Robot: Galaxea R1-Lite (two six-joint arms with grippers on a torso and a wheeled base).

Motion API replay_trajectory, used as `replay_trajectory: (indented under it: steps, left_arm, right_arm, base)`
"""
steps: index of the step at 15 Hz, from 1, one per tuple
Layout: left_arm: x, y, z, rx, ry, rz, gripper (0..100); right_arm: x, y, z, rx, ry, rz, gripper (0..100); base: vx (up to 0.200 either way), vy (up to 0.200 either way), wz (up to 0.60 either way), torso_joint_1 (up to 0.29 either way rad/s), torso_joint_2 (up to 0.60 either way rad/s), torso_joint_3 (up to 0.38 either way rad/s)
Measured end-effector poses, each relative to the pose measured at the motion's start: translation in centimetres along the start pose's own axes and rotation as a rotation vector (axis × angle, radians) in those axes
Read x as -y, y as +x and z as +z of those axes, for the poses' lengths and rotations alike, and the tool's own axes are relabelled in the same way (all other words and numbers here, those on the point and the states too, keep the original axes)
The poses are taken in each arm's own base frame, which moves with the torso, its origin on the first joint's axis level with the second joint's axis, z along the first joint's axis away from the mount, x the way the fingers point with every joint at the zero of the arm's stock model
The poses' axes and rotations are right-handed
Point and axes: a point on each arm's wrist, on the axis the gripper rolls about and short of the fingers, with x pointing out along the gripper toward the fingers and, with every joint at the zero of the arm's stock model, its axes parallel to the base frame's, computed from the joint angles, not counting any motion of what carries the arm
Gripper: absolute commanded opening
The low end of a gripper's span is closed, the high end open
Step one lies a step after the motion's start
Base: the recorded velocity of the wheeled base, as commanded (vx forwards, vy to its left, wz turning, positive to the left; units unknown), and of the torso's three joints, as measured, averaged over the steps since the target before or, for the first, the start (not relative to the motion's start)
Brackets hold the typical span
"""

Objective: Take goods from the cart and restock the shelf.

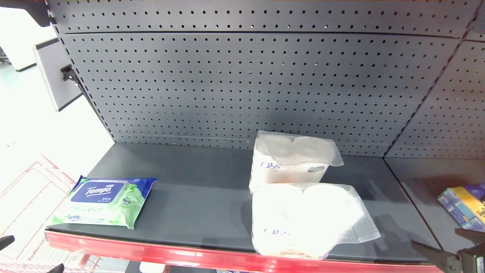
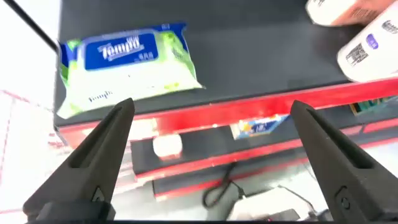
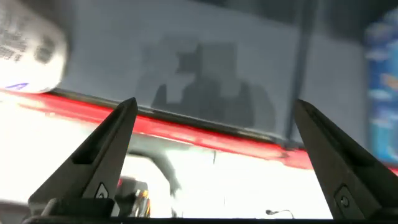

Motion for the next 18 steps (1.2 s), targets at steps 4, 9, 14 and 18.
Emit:
replay_trajectory:
  steps: [4, 9, 14, 18]
  left_arm:
    - [-0.1, -0.7, -0.1, 0.038, 0.001, 0.023, 100]
    - [-0.1, -1.0, -0.2, 0.054, -0.001, 0.046, 100]
    - [-0.1, -1.0, -0.2, 0.06, -0.002, 0.049, 100]
    - [-0.2, -1.1, -0.2, 0.061, -0.006, 0.061, 100]
  right_arm:
    - [-2.0, 2.2, 1.7, -0.077, -0.04, 0.132, 100]
    - [-3.8, 4.9, 3.4, -0.116, -0.099, 0.156, 100]
    - [-4.7, 6.9, 3.7, -0.184, -0.133, 0.17, 100]
    - [-5.5, 8.3, 4.6, -0.199, -0.145, 0.181, 100]
  base:
    - [0.0, 0.0, 0.0, 0.0, 0.0, 0.0]
    - [0.0, 0.0, 0.0, 0.0, 0.0, 0.0]
    - [0.0, 0.0, 0.0, 0.0, 0.0, 0.0]
    - [0.0, 0.0, 0.0, 0.0, 0.0, 0.0]
